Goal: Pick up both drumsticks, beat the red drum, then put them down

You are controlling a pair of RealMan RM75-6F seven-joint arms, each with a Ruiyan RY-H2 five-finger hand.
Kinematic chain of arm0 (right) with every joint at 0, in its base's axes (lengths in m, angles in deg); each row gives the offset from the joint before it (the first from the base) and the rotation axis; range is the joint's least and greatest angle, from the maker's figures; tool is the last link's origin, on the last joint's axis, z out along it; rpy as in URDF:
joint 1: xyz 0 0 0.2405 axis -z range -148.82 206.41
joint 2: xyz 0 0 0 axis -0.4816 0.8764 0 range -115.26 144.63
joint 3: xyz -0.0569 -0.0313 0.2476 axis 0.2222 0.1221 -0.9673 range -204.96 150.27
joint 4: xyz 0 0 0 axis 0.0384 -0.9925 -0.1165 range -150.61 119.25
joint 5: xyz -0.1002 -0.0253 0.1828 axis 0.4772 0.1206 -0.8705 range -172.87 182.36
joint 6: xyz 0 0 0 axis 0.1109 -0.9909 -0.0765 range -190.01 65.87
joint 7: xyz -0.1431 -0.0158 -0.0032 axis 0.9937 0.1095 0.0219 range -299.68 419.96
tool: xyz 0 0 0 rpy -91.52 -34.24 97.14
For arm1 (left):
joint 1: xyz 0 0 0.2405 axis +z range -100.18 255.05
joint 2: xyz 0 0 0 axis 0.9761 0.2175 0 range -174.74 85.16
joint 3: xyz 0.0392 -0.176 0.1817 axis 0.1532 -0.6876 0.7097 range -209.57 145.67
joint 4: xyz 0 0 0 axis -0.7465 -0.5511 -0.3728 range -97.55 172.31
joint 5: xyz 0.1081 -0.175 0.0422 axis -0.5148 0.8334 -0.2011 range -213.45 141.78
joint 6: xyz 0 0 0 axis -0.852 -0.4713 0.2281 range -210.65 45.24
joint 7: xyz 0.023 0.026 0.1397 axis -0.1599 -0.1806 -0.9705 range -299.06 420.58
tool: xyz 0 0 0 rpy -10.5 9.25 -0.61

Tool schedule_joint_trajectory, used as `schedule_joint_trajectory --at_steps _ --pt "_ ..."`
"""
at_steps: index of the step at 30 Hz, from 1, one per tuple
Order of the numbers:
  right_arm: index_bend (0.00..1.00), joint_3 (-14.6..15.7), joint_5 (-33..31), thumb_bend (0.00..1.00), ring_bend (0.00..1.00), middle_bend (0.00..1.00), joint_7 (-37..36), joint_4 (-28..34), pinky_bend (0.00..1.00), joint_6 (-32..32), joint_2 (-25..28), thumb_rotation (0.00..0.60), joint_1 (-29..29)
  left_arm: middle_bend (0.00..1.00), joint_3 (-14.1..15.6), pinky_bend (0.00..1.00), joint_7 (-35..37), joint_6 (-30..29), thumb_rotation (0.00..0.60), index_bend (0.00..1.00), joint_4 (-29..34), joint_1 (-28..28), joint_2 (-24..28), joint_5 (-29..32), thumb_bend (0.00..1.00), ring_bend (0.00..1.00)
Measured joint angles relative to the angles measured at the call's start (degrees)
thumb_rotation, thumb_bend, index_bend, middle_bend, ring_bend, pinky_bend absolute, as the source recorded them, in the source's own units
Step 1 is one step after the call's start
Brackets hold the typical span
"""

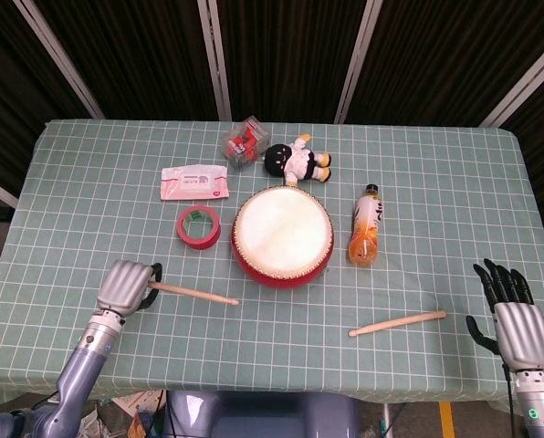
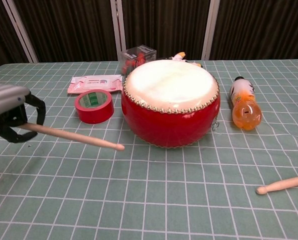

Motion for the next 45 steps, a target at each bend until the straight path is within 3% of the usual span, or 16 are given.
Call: schedule_joint_trajectory --at_steps 2,4,5,7,9,11,13,18,31,45 --pt "0.0 0.3 0.1 0.42 0.1 0.07 0.3 0.2 0.15 0.7 0.1 0.6 -0.2 1.0 -0.4 1.0 2.2 -1.4 0.6 0.75 2.3 0.7 2.7 -1.6 0.58 1.0" --pt "0.02 0.7 0.2 0.42 0.43 0.35 0.8 0.6 0.47 1.7 0.3 0.6 -0.5 1.0 -0.6 1.0 4.2 -2.7 0.6 0.75 4.5 1.6 5.4 -3.1 0.58 1.0" --pt "0.05 0.8 0.2 0.42 0.56 0.46 1.2 0.8 0.57 2.1 0.4 0.6 -0.6 1.0 -0.7 1.0 5.1 -3.1 0.6 0.75 5.5 2.0 6.5 -3.6 0.58 1.0" --pt "0.21 1.0 0.4 0.42 0.82 0.72 2.7 1.1 0.77 2.7 0.4 0.6 -1.0 1.0 -0.8 1.0 7.0 -4.2 0.6 0.75 7.6 2.9 9.0 -4.7 0.58 1.0" --pt "0.31 1.1 0.6 0.42 0.94 0.86 4.4 1.5 0.86 3.4 0.4 0.6 -1.4 1.0 -0.9 1.0 8.5 -5.2 0.6 0.76 9.2 3.7 10.9 -5.7 0.58 1.0" --pt "0.35 1.4 0.7 0.42 0.99 0.95 6.8 1.8 0.91 4.5 0.1 0.6 -2.0 1.0 -0.9 1.0 9.8 -6.2 0.6 0.76 10.8 4.6 12.6 -6.6 0.58 1.0" --pt "0.38 1.6 0.8 0.42 1.0 1.0 9.7 2.0 0.95 5.7 -0.4 0.6 -2.7 1.0 -0.8 1.0 10.6 -6.9 0.6 0.76 12.0 5.3 13.7 -7.1 0.58 1.0" --pt "0.45 1.5 0.0 0.42 1.0 1.0 16.9 2.0 1.0 9.2 -3.1 0.6 -4.8 1.0 -0.2 1.0 11.4 -7.7 0.6 0.76 13.8 6.5 15.1 -8.0 0.58 1.0" --pt "0.45 -0.2 -9.8 0.42 1.0 1.0 29.3 -3.7 1.0 15.7 -13.8 0.6 -9.1 1.0 -0.3 1.0 14.0 -8.1 0.6 0.76 13.9 7.5 15.7 -8.7 0.58 1.0" --pt "0.45 0.2 -12.1 0.42 1.0 1.0 30.0 -10.7 1.0 15.7 -18.3 0.6 -9.7 1.0 -0.6 1.0 14.3 -7.6 0.6 0.76 13.0 7.5 15.1 -8.6 0.58 1.0"
